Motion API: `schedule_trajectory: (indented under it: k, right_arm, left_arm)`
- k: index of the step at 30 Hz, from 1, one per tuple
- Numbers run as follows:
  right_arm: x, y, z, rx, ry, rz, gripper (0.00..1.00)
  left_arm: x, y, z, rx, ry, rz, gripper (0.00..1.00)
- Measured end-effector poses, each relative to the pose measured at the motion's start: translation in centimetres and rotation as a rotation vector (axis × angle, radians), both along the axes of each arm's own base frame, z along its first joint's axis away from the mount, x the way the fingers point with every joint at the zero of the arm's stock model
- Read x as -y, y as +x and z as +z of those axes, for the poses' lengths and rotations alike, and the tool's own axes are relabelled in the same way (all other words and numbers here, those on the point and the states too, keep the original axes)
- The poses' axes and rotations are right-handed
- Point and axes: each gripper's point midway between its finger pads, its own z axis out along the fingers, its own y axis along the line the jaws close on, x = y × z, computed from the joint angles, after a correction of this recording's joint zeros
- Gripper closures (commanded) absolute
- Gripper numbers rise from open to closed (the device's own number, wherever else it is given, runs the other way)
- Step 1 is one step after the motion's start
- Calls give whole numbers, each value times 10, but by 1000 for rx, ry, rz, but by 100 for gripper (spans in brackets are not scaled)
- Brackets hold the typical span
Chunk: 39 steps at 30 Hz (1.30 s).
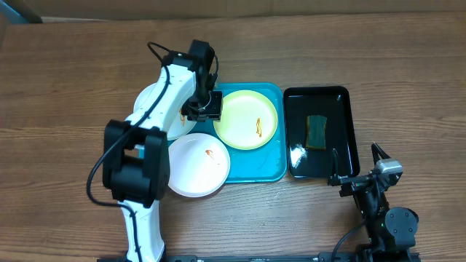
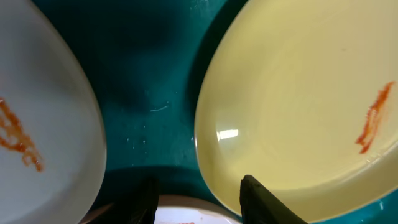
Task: Clean dirty plates on tray and stack at the side
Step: 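Move the left gripper to the yellow plate's left rim and grip it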
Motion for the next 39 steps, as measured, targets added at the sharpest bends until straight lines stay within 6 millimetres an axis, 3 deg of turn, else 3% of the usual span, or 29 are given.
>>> schedule_trajectory:
  k: [8,13,20,27,33,39]
  right_arm:
    - [0,0,0,0,0,0,0]
    - [0,0,0,0,0,0,0]
    - [0,0,0,0,0,1,0]
    - [0,0,0,0,0,0,0]
    - [0,0,0,0,0,0,0]
    - [1,0,0,0,0,-6,0]
  left_arm:
    - [2,9,-14,16,1,0,71]
    - [10,14,-14,44,-7,-16,67]
    - [27,17,-24,92,-14,-52,68]
    - [20,12,-33,85,31,-54,71]
    - [22,23,-32,130,29,-52,71]
    - [22,26,-32,141,30,-51,84]
